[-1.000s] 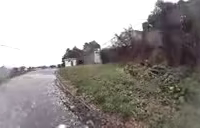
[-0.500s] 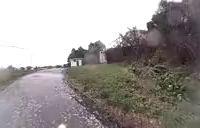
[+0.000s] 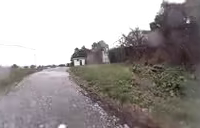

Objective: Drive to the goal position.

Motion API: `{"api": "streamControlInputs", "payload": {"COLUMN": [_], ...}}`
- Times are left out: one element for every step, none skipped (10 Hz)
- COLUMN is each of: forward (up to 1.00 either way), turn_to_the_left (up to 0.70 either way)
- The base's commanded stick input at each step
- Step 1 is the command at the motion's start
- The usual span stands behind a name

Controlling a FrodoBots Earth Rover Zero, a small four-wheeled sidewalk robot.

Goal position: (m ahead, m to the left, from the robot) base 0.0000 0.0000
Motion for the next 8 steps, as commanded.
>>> {"api": "streamControlInputs", "payload": {"forward": [-0.85, -0.85, -0.85, -0.85, -0.85, -0.85, -0.85, -0.85], "turn_to_the_left": [-0.27, -0.27, -0.27, -0.27, -0.27, -0.27, -0.27, -0.27]}}
